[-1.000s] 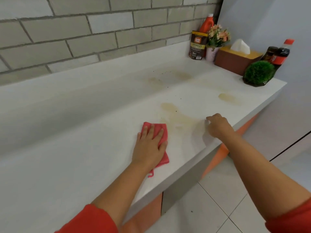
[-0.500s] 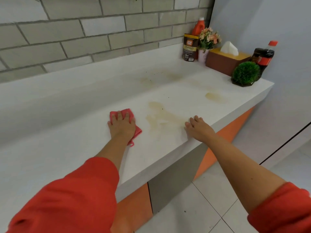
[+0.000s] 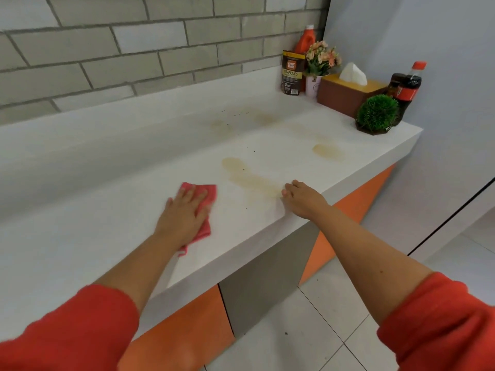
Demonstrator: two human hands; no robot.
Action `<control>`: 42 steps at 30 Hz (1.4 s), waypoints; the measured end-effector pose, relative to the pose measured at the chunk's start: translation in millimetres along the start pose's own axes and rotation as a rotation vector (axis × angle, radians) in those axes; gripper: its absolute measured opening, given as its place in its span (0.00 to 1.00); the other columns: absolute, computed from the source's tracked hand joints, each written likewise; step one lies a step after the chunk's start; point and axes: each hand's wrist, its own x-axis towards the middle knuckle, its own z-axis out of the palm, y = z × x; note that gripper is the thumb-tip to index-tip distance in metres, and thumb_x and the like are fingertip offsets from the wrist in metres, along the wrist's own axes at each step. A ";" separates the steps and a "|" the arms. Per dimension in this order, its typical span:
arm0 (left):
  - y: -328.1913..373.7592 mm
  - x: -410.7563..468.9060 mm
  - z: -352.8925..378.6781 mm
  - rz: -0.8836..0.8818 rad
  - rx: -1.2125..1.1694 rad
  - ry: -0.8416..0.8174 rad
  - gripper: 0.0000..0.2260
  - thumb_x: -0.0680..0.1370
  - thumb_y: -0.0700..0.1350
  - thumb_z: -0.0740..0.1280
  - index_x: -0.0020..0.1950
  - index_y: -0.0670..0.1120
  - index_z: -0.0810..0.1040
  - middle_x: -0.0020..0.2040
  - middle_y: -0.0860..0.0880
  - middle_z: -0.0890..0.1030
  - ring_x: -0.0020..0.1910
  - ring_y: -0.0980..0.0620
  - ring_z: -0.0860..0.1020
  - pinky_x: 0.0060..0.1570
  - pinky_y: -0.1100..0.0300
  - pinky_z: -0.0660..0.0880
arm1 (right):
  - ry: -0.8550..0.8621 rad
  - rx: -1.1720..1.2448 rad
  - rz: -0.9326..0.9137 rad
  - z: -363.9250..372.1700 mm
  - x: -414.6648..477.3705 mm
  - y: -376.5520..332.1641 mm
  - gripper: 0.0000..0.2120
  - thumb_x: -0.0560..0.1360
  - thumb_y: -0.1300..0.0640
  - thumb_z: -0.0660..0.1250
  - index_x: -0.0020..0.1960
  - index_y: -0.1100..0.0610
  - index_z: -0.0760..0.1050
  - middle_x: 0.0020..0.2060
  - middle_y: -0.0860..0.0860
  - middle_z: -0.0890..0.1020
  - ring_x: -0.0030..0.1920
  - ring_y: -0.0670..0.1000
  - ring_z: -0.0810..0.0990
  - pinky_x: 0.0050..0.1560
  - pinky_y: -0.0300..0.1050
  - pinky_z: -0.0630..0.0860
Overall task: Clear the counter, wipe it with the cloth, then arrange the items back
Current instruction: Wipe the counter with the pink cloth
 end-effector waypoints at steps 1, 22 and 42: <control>-3.9 11.8 -0.1 -0.080 0.011 0.020 0.23 0.82 0.54 0.47 0.77 0.51 0.54 0.78 0.48 0.53 0.77 0.47 0.48 0.73 0.43 0.50 | -0.004 0.008 -0.003 -0.6 0.3 0.9 0.19 0.83 0.57 0.44 0.68 0.63 0.64 0.67 0.59 0.65 0.68 0.58 0.63 0.66 0.48 0.63; 78.7 7.8 12.3 -0.059 0.006 -0.002 0.25 0.82 0.56 0.43 0.77 0.49 0.50 0.78 0.47 0.49 0.77 0.46 0.45 0.74 0.47 0.45 | -0.096 -0.044 -0.046 -19.3 -11.6 3.2 0.21 0.83 0.59 0.41 0.74 0.62 0.57 0.74 0.57 0.58 0.75 0.55 0.55 0.71 0.46 0.56; 143.3 16.7 24.3 -0.056 -0.025 -0.010 0.28 0.81 0.60 0.44 0.77 0.48 0.49 0.78 0.46 0.48 0.77 0.43 0.44 0.74 0.46 0.43 | -0.114 0.127 -0.062 -17.5 -8.3 10.8 0.23 0.83 0.54 0.43 0.77 0.60 0.50 0.77 0.55 0.52 0.77 0.53 0.50 0.74 0.47 0.50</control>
